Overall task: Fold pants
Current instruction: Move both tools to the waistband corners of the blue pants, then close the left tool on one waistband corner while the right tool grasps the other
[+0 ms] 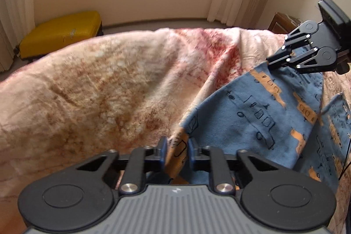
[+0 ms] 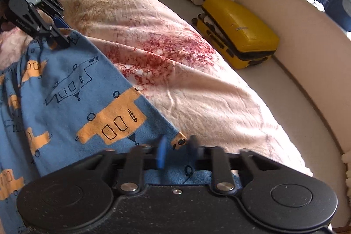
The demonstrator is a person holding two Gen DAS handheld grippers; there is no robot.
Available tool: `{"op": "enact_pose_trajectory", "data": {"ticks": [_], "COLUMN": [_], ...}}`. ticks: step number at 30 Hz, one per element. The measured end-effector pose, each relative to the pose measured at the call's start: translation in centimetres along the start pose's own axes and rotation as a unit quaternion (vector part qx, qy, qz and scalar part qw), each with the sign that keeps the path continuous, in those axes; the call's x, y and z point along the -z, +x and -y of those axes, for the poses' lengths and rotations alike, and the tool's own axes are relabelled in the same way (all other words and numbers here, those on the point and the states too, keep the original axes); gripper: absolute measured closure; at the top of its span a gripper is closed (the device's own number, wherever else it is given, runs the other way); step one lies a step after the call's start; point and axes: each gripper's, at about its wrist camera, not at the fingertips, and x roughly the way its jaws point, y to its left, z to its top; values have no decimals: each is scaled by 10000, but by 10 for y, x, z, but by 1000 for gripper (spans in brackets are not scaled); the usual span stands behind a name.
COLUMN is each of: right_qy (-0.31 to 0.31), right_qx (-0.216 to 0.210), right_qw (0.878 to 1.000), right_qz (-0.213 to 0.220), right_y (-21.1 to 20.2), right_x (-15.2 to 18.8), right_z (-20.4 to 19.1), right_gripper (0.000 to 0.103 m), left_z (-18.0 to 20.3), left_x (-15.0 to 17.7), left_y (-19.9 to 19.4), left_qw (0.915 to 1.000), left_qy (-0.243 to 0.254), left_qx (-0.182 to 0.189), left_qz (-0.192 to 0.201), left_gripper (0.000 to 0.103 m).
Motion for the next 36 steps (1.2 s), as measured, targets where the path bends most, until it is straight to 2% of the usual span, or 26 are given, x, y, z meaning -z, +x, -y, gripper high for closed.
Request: {"op": "enact_pose_trajectory", "data": {"ticks": [2, 5, 11, 15, 17, 21, 23, 25, 31, 36], "right_qy": [-111, -125, 61, 201, 304, 383, 434, 456, 568, 538], "right_qx": [137, 341, 996, 1367, 1440, 1500, 1488, 1493, 1720, 1592], "right_qw": [9998, 9989, 9914, 9839, 9838, 9854, 9856, 9848, 9734, 9787], "right_qz": [101, 300, 844, 1137, 1021, 706, 669, 764, 1400, 1178], "right_y": [-3, -9, -30, -30, -13, 22, 29, 26, -11, 1], "right_x": [1, 2, -10, -25, -29, -32, -31, -31, -40, -38], "right_z": [-7, -14, -14, -8, -4, -1, 0, 2, 5, 3], "right_gripper": [101, 103, 103, 103, 103, 103, 102, 102, 103, 103], "left_z": [4, 7, 18, 18, 13, 3, -1, -2, 6, 5], "left_x": [2, 3, -5, -14, -19, -18, -16, -17, -27, -23], "left_y": [-12, -28, -44, -48, -39, -7, -3, -11, -54, -32], "left_qw": [9997, 9984, 9944, 9879, 9866, 9876, 9873, 9861, 9781, 9799], "left_qy": [23, -96, -204, -230, -307, -476, -558, -663, -415, -505], "left_qx": [-112, -177, -659, -1051, -1131, -1279, -1275, -1210, -1294, -1466], "left_qz": [203, 520, 804, 1119, 1136, 772, 760, 921, 1574, 1253], "left_gripper": [92, 98, 99, 101, 101, 101, 101, 101, 102, 102]}}
